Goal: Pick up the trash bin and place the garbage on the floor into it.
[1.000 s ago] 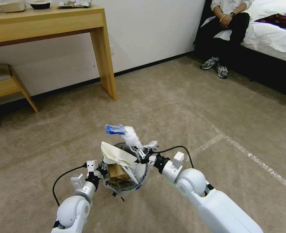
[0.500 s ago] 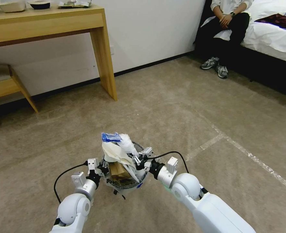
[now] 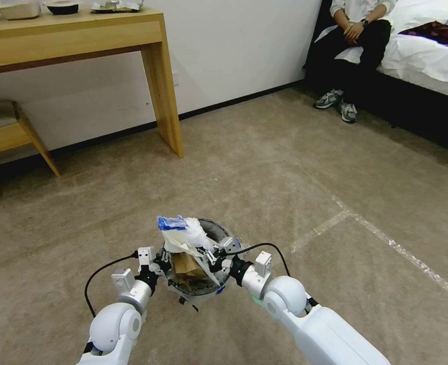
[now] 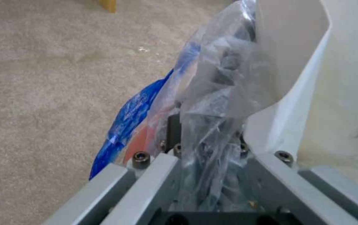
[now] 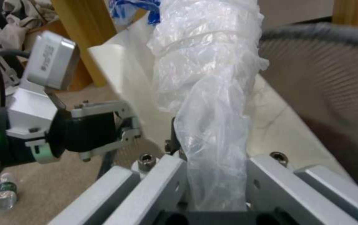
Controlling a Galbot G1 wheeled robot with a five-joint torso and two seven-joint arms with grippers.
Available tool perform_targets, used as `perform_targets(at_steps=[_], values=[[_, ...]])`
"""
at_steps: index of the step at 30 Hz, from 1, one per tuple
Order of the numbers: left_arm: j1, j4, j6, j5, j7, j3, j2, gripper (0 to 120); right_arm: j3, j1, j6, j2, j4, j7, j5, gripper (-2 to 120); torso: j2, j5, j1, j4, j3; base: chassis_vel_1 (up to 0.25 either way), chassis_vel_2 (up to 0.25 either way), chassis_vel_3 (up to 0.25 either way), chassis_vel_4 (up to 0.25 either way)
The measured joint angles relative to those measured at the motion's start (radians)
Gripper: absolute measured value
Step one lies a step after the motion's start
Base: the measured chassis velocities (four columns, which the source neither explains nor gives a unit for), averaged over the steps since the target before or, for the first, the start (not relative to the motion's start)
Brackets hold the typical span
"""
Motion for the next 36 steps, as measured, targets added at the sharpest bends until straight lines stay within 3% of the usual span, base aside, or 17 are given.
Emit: perform_targets(at_steps=[36], values=[[0.019, -0.046, 0.004, 0.004, 0.000, 0.019, -0.012, 1, -0.013, 0.004, 0.005, 0.046, -0.095, 0.012, -0.027, 0, 0.000, 0.0000, 0.000, 0.0001, 0.000, 0.000, 0.000, 0.000, 0.000]])
